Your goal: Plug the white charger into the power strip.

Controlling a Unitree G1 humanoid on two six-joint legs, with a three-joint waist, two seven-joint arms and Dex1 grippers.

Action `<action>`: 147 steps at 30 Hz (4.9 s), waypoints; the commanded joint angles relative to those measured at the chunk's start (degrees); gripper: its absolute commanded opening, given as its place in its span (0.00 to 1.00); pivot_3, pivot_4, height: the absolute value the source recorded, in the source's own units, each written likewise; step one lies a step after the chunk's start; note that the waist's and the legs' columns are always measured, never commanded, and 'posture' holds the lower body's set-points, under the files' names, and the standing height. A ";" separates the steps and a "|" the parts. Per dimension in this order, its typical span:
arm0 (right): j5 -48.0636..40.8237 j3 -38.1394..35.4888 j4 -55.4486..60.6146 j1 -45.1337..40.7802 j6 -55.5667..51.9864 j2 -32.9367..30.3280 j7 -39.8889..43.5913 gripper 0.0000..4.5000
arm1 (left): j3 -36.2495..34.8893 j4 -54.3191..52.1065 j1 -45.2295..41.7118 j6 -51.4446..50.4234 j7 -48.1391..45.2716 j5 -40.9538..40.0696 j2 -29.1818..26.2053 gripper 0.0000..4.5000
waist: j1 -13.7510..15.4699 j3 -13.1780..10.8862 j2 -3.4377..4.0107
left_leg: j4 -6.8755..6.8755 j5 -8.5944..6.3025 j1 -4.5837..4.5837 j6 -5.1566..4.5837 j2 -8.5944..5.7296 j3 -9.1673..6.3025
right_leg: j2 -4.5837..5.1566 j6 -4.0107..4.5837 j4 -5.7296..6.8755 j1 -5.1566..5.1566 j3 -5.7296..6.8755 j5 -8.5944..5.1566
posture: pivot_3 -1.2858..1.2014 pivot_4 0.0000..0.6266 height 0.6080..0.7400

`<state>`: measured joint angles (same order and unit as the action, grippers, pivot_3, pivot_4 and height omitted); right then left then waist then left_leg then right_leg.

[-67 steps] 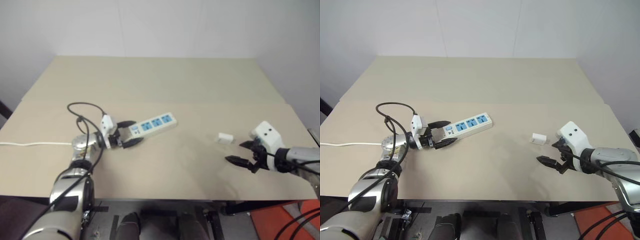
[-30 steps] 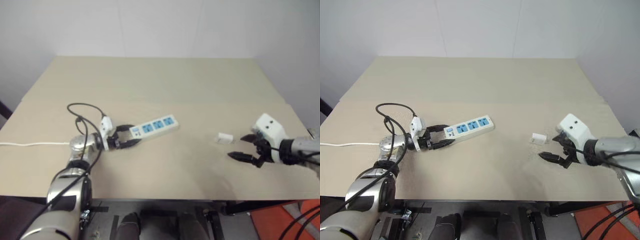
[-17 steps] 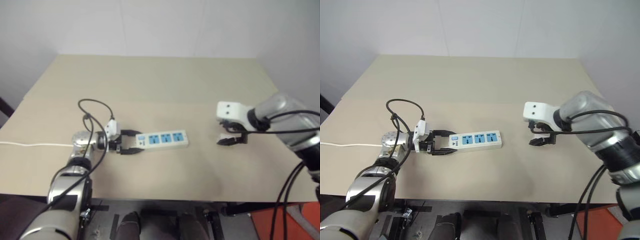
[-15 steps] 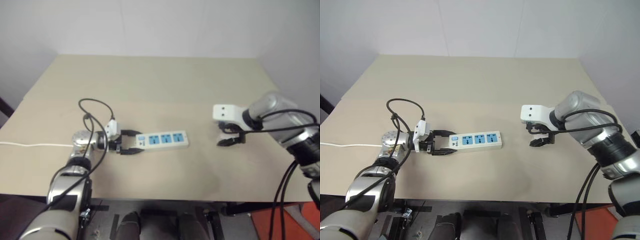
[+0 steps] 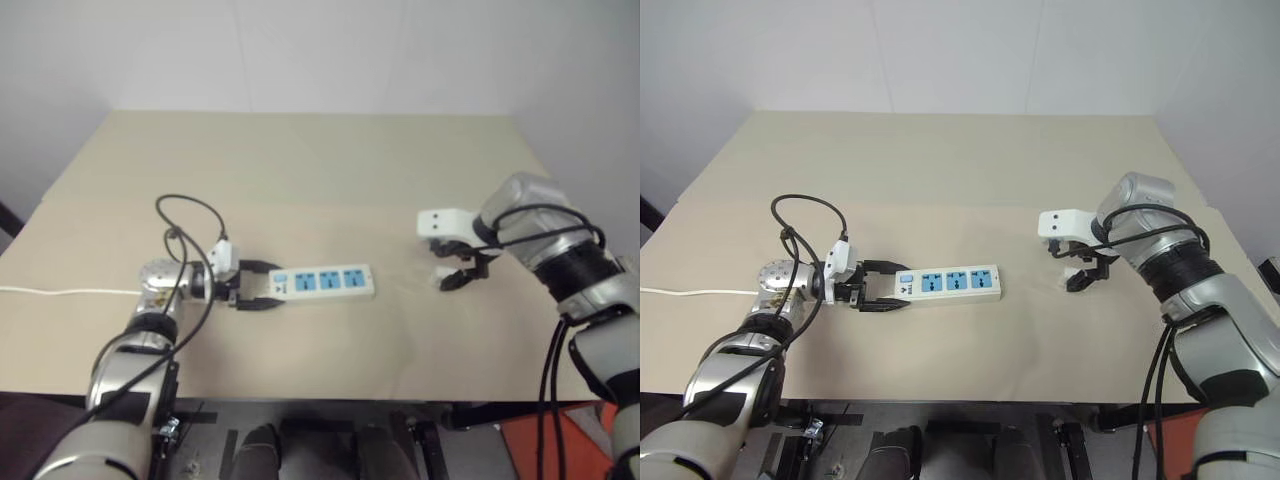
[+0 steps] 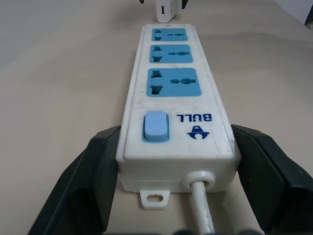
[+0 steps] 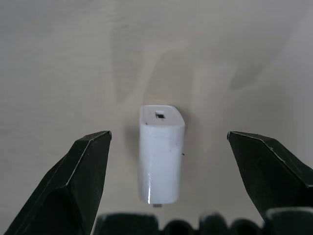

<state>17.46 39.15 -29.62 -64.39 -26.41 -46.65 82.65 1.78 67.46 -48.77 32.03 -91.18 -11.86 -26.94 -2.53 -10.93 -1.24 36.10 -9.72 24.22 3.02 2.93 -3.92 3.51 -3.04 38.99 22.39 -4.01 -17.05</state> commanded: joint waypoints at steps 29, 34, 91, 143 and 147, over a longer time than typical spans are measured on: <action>5.63 -5.66 -0.89 -0.89 3.12 2.73 0.14 0.25 | 0.49 -0.47 0.98 0.19 -1.32 1.70 0.32 0.71 | 0.09 -0.02 0.03 | 0.00 0.00 0.01 0.00 -0.01 0.00 | 0.00 0.00 0.01 0.00 0.00 0.00 | 0.52 0.24 1.00; -4.93 -17.58 10.83 0.81 -0.62 4.74 -1.20 0.25 | 2.98 -2.72 1.78 -0.16 -1.32 -0.44 -1.04 0.71 | -0.05 -0.02 0.04 | -0.02 0.00 0.02 0.00 0.00 0.00 | 0.00 0.00 0.01 0.01 0.00 0.00 | 0.52 0.24 1.00; -37.96 -34.79 -2.86 22.66 22.41 38.52 -12.93 0.25 | 11.73 -12.74 6.98 -7.00 -1.32 -9.66 -5.08 0.71 | -0.06 0.01 -0.01 | -0.03 0.00 -0.08 0.00 0.01 -0.06 | -0.03 0.02 0.04 -0.10 0.03 0.01 | 0.52 0.24 1.00; -27.59 -31.55 -29.34 19.96 43.71 32.71 -5.27 0.25 | 11.12 -12.58 6.27 -6.49 -1.32 -9.38 -5.60 0.71 | 0.15 0.11 -0.08 | -0.06 0.00 -0.42 0.00 0.00 -0.06 | -0.02 0.01 0.01 -0.44 0.02 0.00 | 0.52 0.24 1.00; -26.16 -30.09 -30.25 19.41 42.50 32.38 -6.42 0.25 | 11.16 -12.56 6.21 -6.48 -1.32 -9.30 -5.60 0.71 | 0.11 0.18 -0.04 | -0.08 0.00 -0.55 0.00 0.00 -0.06 | -0.02 0.00 0.01 -0.55 0.01 0.00 | 0.52 0.24 1.00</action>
<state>-14.95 7.96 -53.62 -48.07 18.52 -9.30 79.43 12.91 55.08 -42.49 24.77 -90.69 -22.06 -31.07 -2.42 -10.76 -1.27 36.01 -9.72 23.62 3.02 2.93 -3.98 3.49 -3.03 39.00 21.80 -4.00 -17.06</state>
